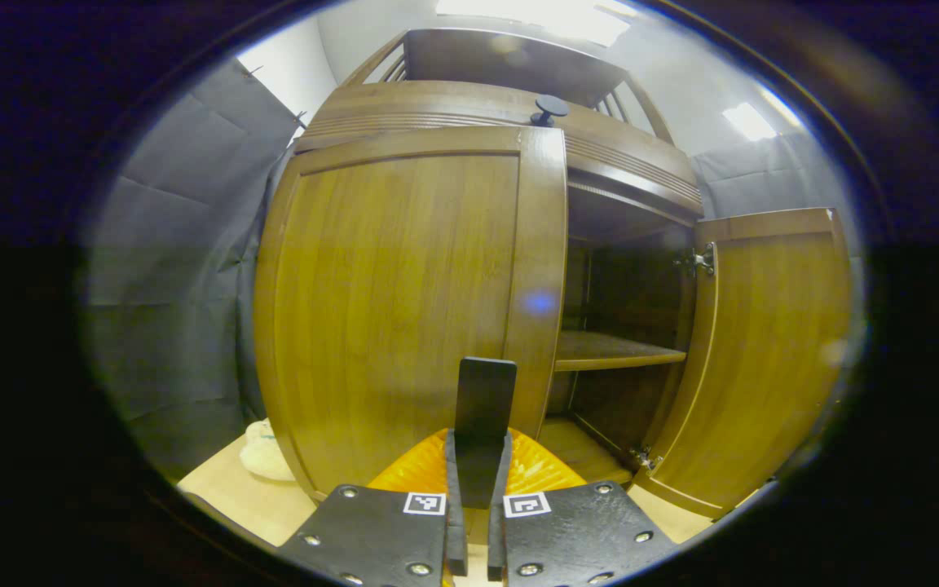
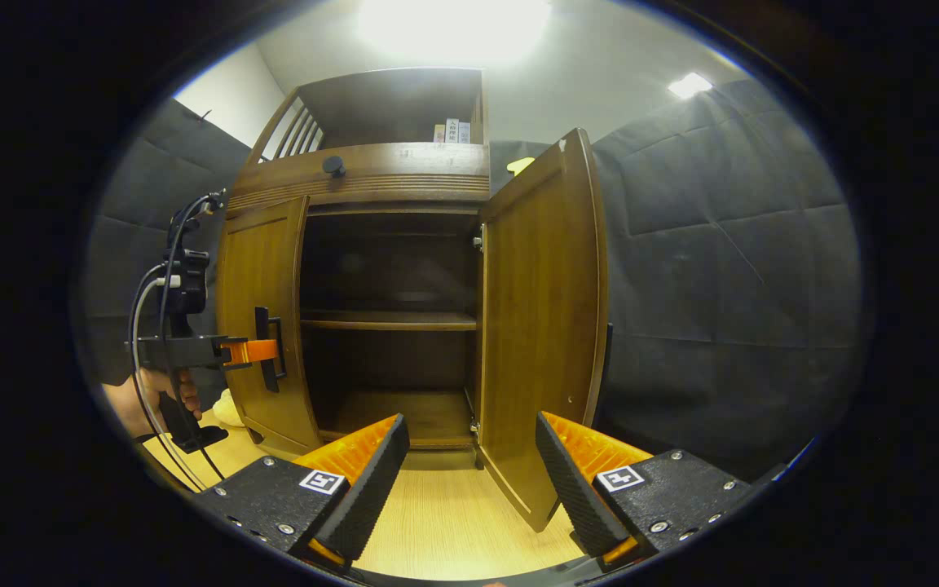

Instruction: Open the right door of the double-door shoe cabinet with the right hand, and open the left door with the left hand.

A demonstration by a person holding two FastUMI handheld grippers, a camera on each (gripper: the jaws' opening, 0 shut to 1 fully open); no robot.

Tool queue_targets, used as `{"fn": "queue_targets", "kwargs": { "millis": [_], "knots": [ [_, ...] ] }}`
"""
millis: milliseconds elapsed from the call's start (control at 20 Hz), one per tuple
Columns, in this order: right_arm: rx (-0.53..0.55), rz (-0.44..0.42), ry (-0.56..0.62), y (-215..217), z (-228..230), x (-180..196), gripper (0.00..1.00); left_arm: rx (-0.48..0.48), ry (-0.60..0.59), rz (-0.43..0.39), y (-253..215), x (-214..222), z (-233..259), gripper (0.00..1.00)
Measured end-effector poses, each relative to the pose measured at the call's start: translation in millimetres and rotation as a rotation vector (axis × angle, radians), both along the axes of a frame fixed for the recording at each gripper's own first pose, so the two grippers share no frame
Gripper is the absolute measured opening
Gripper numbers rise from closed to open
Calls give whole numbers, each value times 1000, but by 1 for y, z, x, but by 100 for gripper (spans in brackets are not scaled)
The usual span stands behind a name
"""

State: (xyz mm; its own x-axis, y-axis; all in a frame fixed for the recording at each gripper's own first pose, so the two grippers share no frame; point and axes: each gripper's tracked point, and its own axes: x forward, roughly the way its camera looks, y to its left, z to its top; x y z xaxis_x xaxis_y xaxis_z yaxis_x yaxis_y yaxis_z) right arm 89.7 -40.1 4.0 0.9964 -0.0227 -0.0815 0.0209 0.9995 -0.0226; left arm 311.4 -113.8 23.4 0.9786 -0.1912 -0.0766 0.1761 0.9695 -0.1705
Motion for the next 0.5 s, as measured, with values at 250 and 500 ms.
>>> {"fn": "queue_targets", "kwargs": {
  "millis": [250,500],
  "knots": [
    [-5,11,-3,6,1,-4,96,3,6,36,11,-16,-2,6],
    [-5,19,-7,8,3,-11,96,-1,11,42,16,-27,-5,14]
  ]
}}
